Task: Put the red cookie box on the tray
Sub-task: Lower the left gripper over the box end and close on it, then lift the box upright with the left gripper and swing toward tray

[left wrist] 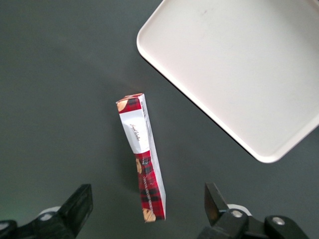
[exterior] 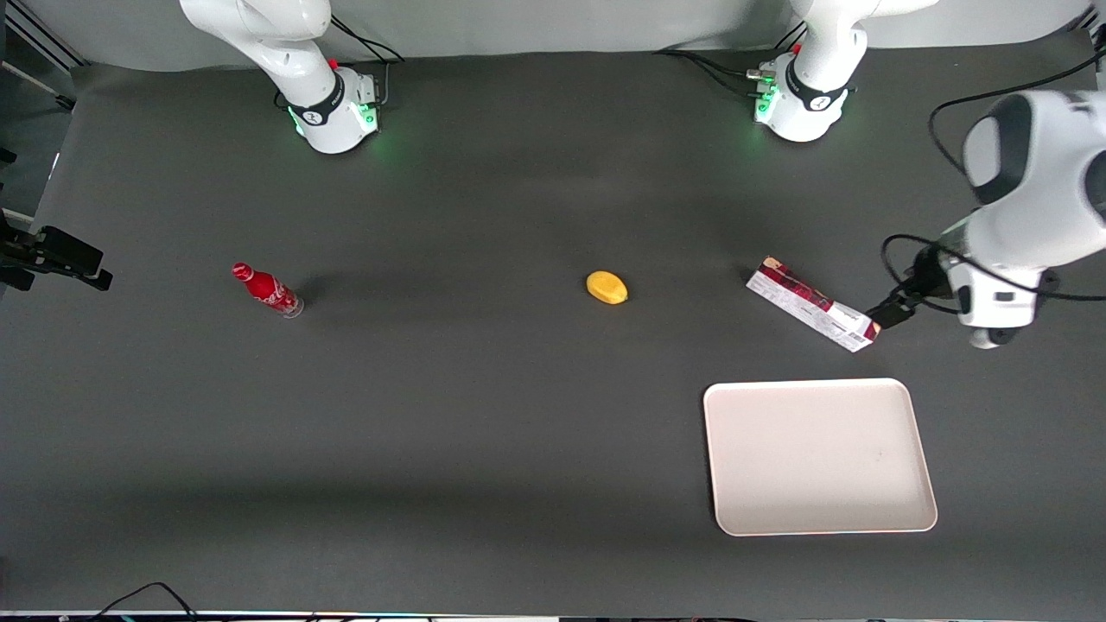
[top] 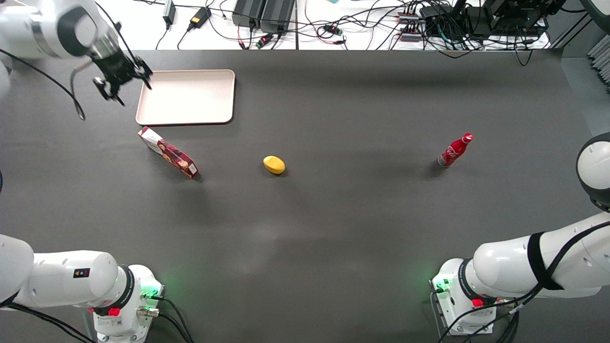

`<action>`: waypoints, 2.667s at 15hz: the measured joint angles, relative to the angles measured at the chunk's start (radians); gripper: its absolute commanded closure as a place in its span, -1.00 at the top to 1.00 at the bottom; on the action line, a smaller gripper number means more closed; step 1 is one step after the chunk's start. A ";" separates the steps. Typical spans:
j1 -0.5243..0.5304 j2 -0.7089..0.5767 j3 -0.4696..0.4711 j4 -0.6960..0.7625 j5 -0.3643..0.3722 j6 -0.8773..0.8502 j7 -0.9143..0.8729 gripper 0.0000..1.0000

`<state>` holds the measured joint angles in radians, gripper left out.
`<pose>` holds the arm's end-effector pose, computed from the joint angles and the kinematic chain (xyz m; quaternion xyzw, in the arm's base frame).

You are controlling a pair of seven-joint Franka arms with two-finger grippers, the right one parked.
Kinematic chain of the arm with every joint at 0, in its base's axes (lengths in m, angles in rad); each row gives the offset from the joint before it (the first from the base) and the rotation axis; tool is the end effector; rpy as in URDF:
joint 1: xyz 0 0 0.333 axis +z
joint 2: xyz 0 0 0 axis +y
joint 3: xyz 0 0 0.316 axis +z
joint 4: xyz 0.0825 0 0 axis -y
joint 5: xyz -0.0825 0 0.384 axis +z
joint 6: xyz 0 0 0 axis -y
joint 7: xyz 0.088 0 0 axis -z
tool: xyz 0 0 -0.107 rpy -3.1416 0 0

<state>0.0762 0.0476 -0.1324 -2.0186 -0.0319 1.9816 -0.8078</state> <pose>0.5522 -0.0324 0.4210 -0.9267 -0.3731 0.0455 0.0017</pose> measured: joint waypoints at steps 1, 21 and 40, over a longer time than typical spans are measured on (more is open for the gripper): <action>-0.001 0.001 -0.007 -0.063 0.000 0.069 -0.022 1.00; -0.025 0.183 -0.014 -0.370 0.000 0.568 -0.090 0.63; -0.024 0.172 -0.029 -0.132 0.003 0.225 0.088 -1.00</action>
<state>0.0523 0.2198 -0.1614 -2.1506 -0.0288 2.2064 -0.7198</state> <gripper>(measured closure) 0.916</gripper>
